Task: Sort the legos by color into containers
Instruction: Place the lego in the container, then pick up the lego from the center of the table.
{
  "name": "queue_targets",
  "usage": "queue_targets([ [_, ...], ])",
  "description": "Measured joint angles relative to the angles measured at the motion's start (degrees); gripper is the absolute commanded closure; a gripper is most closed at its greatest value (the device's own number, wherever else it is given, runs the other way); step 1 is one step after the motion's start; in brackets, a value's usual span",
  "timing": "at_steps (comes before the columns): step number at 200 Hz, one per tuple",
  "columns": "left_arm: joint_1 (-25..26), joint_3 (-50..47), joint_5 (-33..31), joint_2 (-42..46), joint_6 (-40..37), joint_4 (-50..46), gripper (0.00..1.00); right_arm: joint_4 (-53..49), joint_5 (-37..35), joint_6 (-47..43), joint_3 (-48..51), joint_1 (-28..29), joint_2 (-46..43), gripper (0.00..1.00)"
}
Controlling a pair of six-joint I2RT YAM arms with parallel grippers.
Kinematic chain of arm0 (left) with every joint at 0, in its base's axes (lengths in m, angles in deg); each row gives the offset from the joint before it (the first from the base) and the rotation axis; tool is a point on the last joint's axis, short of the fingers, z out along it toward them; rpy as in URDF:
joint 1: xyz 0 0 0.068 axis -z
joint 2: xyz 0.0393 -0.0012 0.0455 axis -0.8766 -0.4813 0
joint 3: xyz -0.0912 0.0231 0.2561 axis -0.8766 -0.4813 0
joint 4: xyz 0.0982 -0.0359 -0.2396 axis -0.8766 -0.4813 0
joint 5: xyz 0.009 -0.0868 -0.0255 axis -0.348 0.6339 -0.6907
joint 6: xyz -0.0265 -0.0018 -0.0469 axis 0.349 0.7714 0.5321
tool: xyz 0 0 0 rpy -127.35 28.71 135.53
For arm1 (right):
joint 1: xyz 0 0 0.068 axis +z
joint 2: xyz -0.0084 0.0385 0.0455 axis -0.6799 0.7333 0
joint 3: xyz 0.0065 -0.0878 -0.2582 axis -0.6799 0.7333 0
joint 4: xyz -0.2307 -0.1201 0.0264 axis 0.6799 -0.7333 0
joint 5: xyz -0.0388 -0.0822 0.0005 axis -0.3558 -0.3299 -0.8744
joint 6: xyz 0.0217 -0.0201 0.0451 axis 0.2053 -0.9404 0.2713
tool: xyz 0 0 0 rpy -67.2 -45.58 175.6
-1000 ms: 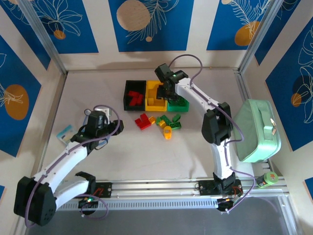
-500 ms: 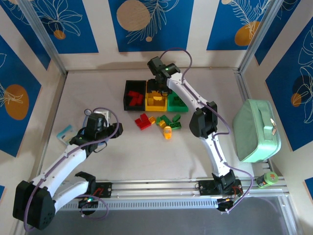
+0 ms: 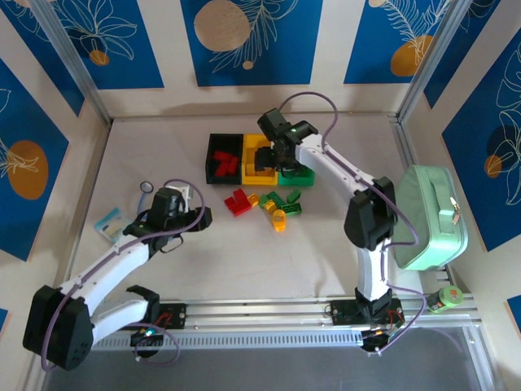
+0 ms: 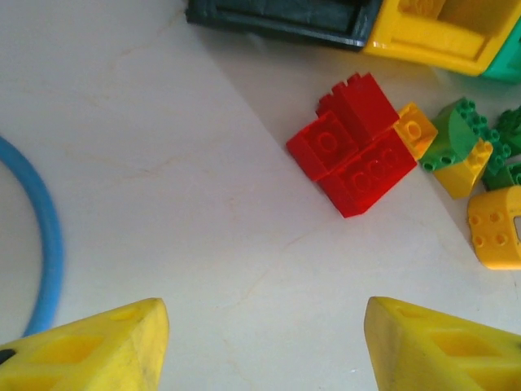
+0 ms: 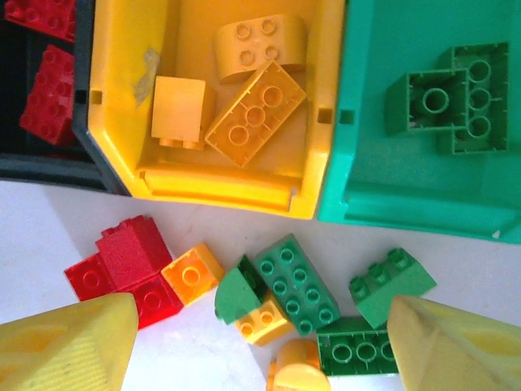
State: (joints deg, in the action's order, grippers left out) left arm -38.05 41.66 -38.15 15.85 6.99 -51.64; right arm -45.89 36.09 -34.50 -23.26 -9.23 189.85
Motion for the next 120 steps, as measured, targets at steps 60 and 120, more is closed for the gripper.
queue_targets([
  [60,2.29,3.69,3.61,-10.97,0.04,4.26,0.32,6.34,1.46,1.77,16.31,-1.62,-8.39,0.20],
  [120,2.36,11.47,5.16,-23.96,0.79,7.37,0.39,9.62,2.56,3.17,25.75,-2.69,-12.37,0.21],
])
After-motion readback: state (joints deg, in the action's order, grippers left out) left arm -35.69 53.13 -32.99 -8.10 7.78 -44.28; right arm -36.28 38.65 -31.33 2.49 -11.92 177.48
